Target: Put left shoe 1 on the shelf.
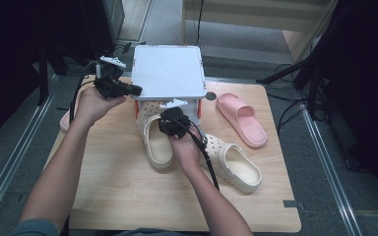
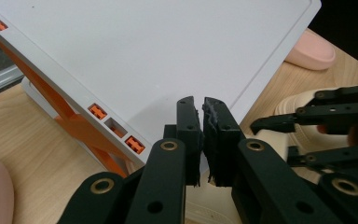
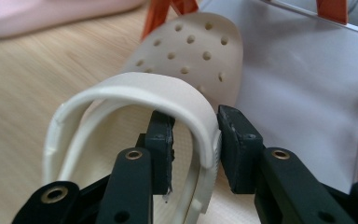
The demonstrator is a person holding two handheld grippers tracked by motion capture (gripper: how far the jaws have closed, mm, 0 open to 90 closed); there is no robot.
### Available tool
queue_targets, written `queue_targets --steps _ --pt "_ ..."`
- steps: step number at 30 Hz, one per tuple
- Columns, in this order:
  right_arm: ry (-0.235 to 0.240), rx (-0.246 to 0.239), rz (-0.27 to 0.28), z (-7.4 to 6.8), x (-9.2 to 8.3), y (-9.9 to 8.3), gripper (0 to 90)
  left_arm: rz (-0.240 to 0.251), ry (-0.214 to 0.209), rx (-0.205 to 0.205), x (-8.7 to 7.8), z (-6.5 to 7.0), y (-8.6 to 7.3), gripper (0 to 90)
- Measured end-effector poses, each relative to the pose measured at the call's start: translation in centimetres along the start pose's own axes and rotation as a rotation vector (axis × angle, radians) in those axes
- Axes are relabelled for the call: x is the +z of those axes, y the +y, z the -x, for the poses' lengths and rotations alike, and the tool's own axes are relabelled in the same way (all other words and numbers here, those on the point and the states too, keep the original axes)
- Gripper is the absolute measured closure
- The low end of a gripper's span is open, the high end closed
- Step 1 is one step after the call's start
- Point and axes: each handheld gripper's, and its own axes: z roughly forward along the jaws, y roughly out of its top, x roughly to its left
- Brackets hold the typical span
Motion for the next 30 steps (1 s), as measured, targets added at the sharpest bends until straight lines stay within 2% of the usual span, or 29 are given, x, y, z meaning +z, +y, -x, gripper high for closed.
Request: queue_targets --steps 2,7,8,9,10,11,17,20,23,26,28,30 --pt "0.027 0.004 0.013 0.1 -1.0 -0.2 67.2 0.0 0.004 0.001 0.0 0.1 0.0 84.8" --pt "0.035 -0.054 -0.004 -0.1 -3.3 -1.6 66.1 0.0 0.007 0.003 0.1 0.2 0.1 85.0" --pt "0.044 -0.052 -0.012 -0.1 -3.6 -1.9 64.5 0.001 0.006 0.003 0.1 0.2 0.1 85.1" --pt "0.051 -0.054 -0.017 0.0 -3.7 -2.0 59.1 0.0 0.003 0.003 0.2 0.2 0.1 85.1" --pt "0.064 -0.057 -0.022 0.2 -3.7 -1.9 53.3 0.0 0.001 0.001 0.2 0.2 0.1 85.1" --pt "0.063 -0.057 -0.024 0.3 -3.6 -1.8 51.3 0.002 0.003 0.001 0.2 0.3 0.1 85.1" --pt "0.099 -0.049 -0.014 0.3 -4.1 -0.9 49.8 0.004 0.0 -0.001 0.2 0.2 0.1 85.1" --pt "0.108 -0.063 -0.022 0.5 -4.5 -0.5 49.2 0.005 0.001 0.0 0.2 0.2 0.0 85.1" --pt "0.117 -0.045 -0.009 0.9 -5.1 0.0 49.3 0.004 0.0 -0.002 0.2 0.2 0.1 85.1" --pt "0.107 -0.045 -0.014 1.4 -5.0 0.4 62.2 0.003 -0.001 0.0 0.2 0.2 0.1 85.1" --pt "0.095 -0.05 -0.024 1.4 -4.4 0.4 70.8 0.004 0.002 0.0 0.2 0.2 0.1 85.1" --pt "0.099 -0.051 -0.032 1.4 -3.5 0.4 75.4 0.005 0.002 0.0 0.2 0.2 0.0 85.1"
